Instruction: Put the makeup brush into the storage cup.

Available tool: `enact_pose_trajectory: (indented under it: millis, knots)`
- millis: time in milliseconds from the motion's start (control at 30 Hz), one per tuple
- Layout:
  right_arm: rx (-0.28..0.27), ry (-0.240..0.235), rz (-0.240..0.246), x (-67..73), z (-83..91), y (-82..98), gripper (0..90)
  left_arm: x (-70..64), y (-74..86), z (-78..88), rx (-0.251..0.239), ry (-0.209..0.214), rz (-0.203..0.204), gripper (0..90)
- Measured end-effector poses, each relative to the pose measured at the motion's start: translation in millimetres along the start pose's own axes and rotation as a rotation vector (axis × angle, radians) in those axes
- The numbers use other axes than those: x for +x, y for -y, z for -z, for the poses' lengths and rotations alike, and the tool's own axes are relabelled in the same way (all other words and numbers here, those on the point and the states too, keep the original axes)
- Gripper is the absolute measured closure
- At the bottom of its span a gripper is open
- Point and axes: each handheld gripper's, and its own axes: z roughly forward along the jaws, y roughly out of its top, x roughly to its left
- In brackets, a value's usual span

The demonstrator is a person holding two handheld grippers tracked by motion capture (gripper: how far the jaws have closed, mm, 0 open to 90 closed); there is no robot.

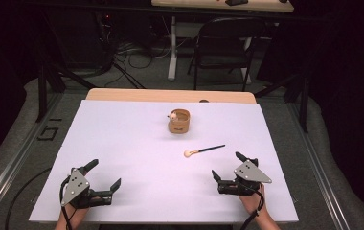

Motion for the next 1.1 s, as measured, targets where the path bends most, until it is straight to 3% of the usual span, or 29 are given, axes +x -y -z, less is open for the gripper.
enact_pose_trajectory:
  millis: [667, 1100]
  knots:
    - [0.045, -0.036, 0.029, -5.7, -27.7, -2.6, 0.0, 0.1, 0.2, -0.8, 0.000, 0.010, 0.003, 0.3]
    - [0.044, -0.057, 0.045, -4.5, -43.3, -6.3, 0.0, 0.9, 0.2, 0.3, 0.001, 0.006, 0.004, 0.3]
